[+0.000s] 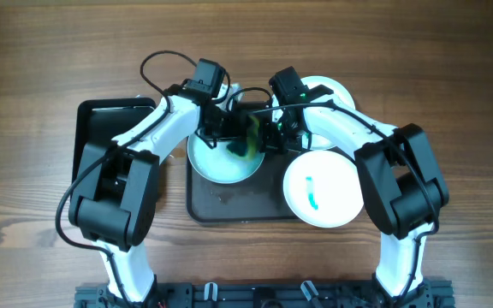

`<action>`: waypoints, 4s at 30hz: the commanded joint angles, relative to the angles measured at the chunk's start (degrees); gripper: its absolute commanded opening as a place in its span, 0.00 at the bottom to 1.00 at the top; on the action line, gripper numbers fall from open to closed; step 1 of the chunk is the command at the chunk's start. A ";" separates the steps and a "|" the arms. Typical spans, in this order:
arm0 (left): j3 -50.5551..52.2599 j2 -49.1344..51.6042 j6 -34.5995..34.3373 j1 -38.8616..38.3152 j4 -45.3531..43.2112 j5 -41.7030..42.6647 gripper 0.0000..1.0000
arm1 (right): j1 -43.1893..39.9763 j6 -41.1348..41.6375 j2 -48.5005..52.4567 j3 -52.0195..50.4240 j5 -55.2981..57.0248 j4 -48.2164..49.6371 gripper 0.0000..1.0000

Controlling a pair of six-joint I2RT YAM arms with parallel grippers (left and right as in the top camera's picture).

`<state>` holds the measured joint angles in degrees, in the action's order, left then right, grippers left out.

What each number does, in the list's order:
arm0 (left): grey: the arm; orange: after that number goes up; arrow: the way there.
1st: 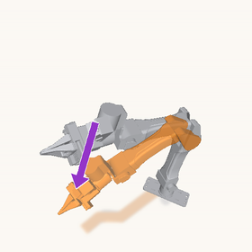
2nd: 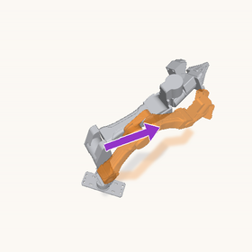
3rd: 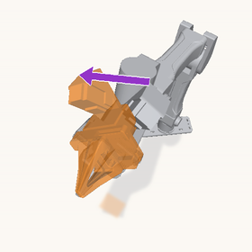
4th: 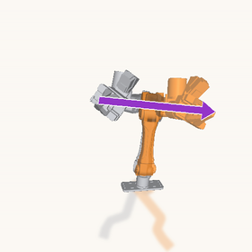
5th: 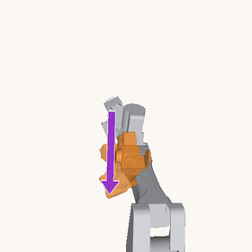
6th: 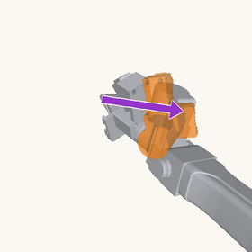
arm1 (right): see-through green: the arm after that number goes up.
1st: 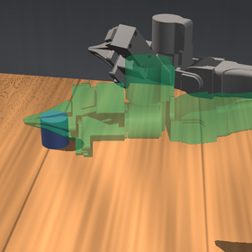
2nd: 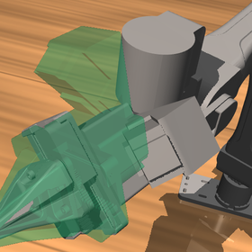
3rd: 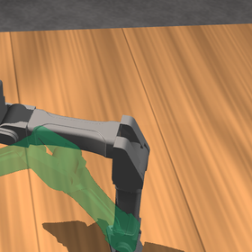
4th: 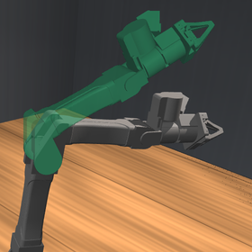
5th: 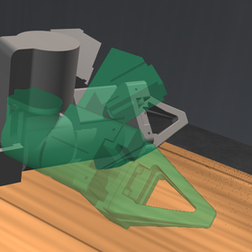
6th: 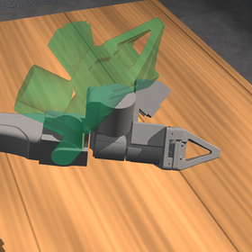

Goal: Clean dirty plates on tray and stack at the side
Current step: 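Scrub the left plate with the sponge while right gripper holds it, then lift the cleaned plate with right gripper and carry it right, then set the plate on the table right of the tray, release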

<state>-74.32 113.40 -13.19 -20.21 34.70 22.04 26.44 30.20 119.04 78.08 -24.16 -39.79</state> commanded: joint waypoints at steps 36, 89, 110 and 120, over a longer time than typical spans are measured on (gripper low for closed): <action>-23.41 -3.76 -11.32 8.76 32.50 -22.49 0.04 | 30.47 -7.50 -24.79 -0.83 98.12 -10.84 0.04; -23.41 -3.76 -12.57 8.70 31.78 -19.21 0.04 | -48.94 -27.45 -30.53 -22.88 -4.22 -18.05 0.26; -23.41 -3.76 -11.04 4.94 30.67 -18.01 0.04 | -27.65 -22.25 -30.38 -31.54 14.27 -6.93 0.18; -23.41 -3.76 -11.06 4.94 30.67 -18.01 0.04 | -27.02 -21.05 -33.48 -28.48 13.70 -10.45 0.04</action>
<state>-96.75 110.87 -24.73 -15.27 65.52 3.33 -1.04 8.93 88.36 46.72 -9.43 -48.64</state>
